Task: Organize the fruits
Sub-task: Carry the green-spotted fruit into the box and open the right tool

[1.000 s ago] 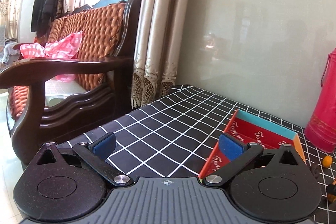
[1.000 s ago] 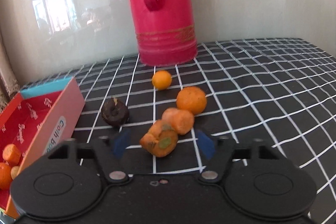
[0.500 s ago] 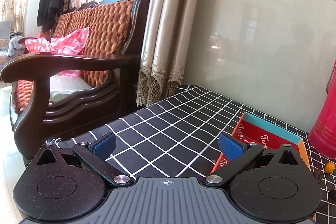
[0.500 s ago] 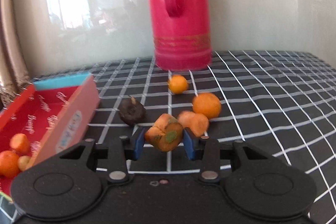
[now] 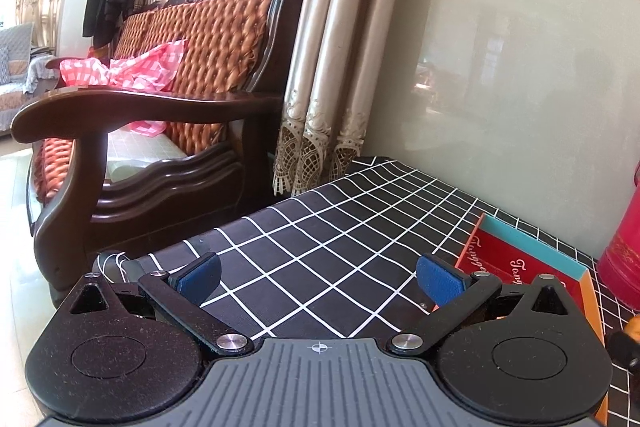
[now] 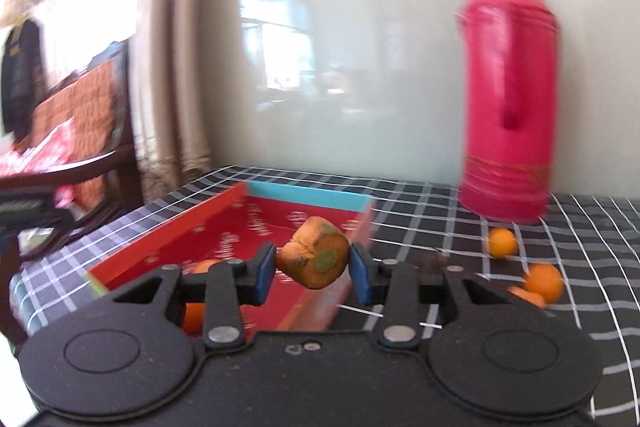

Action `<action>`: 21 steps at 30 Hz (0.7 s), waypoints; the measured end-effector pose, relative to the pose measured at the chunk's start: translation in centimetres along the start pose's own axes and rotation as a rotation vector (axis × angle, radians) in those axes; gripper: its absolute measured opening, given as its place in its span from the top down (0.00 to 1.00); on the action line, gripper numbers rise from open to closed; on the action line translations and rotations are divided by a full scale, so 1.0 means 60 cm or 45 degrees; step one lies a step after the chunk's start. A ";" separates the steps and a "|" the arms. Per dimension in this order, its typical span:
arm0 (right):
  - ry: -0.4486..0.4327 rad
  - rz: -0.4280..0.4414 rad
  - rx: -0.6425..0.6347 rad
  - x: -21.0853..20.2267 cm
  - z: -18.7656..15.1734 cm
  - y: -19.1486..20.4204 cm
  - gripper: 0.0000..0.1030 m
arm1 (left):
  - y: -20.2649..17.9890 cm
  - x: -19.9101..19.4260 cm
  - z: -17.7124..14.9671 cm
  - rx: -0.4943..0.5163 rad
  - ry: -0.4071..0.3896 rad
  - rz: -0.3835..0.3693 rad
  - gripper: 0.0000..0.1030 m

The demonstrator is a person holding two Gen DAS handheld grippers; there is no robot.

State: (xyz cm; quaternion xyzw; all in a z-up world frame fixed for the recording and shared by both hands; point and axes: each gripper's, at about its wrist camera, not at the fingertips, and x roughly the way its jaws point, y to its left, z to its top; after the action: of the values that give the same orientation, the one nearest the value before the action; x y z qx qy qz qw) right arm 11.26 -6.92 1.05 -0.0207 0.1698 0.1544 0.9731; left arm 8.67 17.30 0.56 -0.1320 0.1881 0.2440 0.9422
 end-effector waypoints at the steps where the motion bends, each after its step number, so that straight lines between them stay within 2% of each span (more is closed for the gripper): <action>1: 0.006 0.004 -0.034 0.000 -0.001 0.010 0.69 | -0.001 0.000 0.001 0.000 -0.001 0.001 0.00; 5: 0.039 0.006 -0.139 0.006 -0.009 0.037 0.69 | 0.001 0.001 0.001 -0.006 0.006 0.001 0.00; 9: 0.024 -0.030 -0.197 0.001 -0.012 0.048 0.61 | 0.001 0.001 0.001 -0.006 0.005 0.000 0.00; 11: 0.009 -0.045 -0.187 -0.002 -0.011 0.047 0.54 | -0.001 0.001 0.001 0.001 0.001 0.001 0.00; 13: -0.026 -0.088 -0.171 -0.006 -0.010 0.043 0.34 | -0.002 0.001 0.001 0.003 0.000 0.002 0.00; 16: -0.071 -0.150 -0.140 -0.012 -0.005 0.033 0.31 | -0.003 0.002 0.001 0.003 0.001 0.003 0.00; 21: -0.127 -0.318 -0.090 -0.020 -0.001 0.007 0.24 | -0.008 0.002 -0.002 0.017 0.000 0.000 0.00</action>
State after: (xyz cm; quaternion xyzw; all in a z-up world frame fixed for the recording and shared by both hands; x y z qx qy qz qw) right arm 10.03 -6.87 1.42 -0.0681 0.1118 0.0387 0.9906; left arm 8.98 16.88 0.52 -0.1259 0.1897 0.2427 0.9430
